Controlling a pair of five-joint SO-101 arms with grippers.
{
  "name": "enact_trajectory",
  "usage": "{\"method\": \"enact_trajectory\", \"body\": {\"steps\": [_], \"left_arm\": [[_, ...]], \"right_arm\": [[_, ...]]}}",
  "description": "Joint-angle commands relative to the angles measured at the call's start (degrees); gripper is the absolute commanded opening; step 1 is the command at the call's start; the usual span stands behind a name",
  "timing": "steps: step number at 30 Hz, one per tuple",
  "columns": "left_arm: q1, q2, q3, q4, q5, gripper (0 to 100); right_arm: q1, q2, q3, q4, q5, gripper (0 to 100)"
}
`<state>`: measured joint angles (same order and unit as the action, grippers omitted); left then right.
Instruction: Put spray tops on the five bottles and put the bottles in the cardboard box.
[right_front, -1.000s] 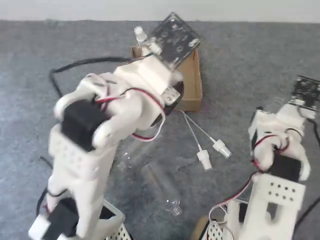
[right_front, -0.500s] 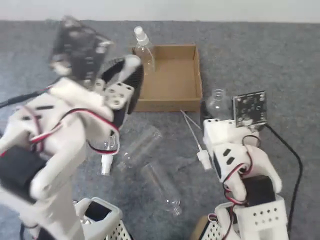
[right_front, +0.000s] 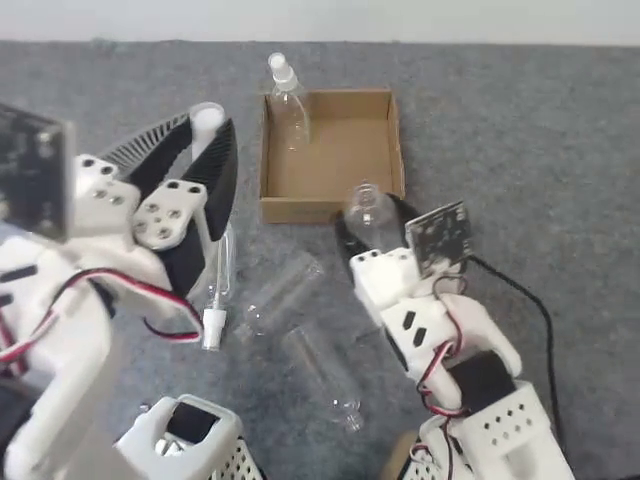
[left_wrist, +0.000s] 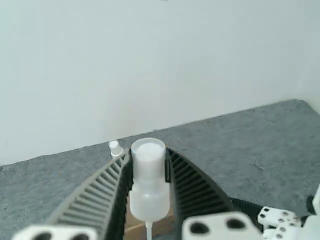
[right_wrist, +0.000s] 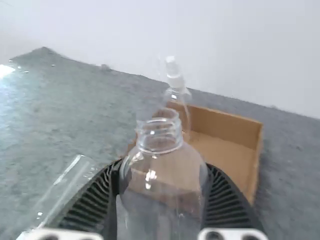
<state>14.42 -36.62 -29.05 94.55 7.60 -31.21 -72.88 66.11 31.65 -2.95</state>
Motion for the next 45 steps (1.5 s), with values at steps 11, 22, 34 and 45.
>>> {"method": "enact_trajectory", "body": {"steps": [11, 22, 34, 45], "left_arm": [[-0.3, -23.9, 29.8, -21.2, 1.9, 1], [-0.4, -40.6, 49.6, -34.9, 7.4, 1], [-0.4, -42.6, 53.7, -35.6, 10.9, 1], [-0.4, -42.6, 59.4, -38.8, 10.7, 1]], "right_arm": [[-11.5, -1.4, 9.6, -17.8, 0.2, 8.4], [-18.4, -1.4, 16.6, -24.7, 7.0, 8.0], [-20.5, -1.3, 17.0, -24.7, 7.1, 8.0], [-20.6, -1.3, 17.0, -24.7, 7.1, 8.0]]}}
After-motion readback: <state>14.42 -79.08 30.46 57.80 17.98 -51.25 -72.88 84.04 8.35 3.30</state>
